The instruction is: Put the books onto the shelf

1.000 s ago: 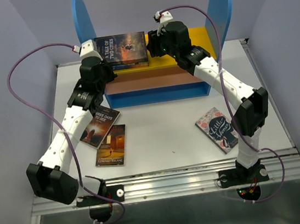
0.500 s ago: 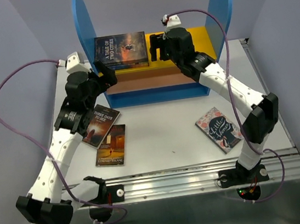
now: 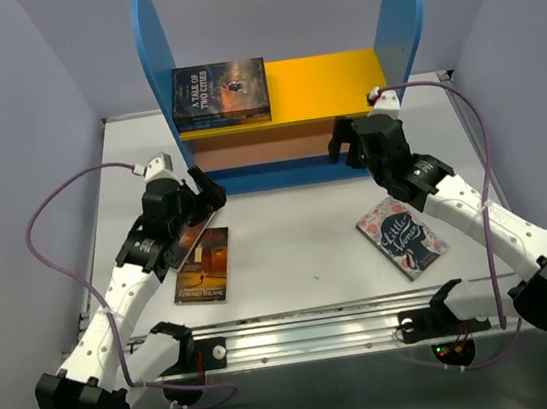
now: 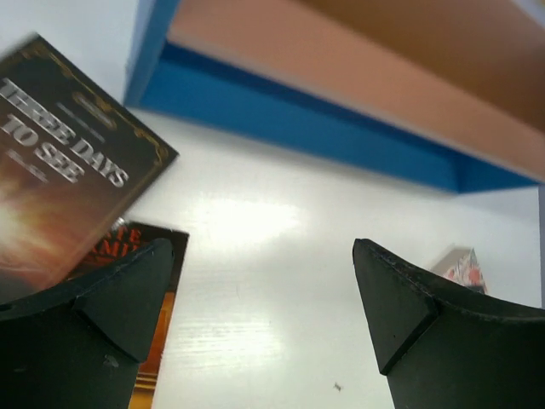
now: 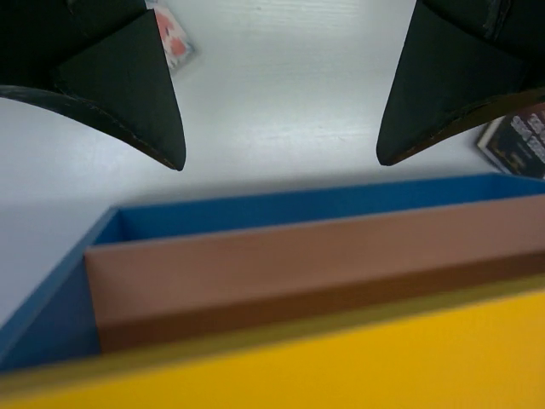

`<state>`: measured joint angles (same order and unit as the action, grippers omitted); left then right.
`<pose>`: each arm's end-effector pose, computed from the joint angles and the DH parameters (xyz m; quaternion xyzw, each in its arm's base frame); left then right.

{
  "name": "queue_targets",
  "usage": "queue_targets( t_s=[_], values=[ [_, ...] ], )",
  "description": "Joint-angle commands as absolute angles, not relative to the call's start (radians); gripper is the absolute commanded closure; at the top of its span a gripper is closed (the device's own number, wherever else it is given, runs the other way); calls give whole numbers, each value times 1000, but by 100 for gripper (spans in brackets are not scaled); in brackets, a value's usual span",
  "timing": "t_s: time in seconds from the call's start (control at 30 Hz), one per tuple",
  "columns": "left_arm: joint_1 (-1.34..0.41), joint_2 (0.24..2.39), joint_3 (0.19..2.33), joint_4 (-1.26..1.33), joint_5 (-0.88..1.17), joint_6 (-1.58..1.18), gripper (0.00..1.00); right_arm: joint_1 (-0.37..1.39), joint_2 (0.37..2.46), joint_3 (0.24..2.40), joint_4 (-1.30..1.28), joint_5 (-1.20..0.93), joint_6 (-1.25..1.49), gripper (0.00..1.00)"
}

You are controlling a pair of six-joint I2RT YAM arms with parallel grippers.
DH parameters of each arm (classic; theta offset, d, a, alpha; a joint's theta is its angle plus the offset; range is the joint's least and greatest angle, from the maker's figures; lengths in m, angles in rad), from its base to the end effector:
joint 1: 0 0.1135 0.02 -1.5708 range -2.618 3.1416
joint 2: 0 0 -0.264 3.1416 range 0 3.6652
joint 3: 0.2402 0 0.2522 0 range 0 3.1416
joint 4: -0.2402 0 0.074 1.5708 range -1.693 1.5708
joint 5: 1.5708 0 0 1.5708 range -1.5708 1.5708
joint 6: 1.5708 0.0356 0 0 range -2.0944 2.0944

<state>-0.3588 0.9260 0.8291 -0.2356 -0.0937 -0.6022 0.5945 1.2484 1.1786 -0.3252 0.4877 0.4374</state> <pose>0.2019 -0.0722 0.3248 -0.1257 0.8042 -0.2341 0.5317 0.2432 0.1443 0.3661 0.0701 0.8155 0.0908 0.5673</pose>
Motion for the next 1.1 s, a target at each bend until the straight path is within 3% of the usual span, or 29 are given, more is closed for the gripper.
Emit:
queue_targets(
  t_s=[0.0,0.53,0.83,1.07],
  values=[
    [-364,899,755,-117,78,-646,1,542,1238,1046,-466,499,615,0],
    [-480,945,604,70,144,-706,1,62,1262,767,-443,322,692,0],
    [-626,1117,647,189,155,-706,1,0,1279,655,-416,181,726,0],
    [-683,1250,673,308,250,-701,1,0,1203,514,-365,-141,784,3]
  ],
)
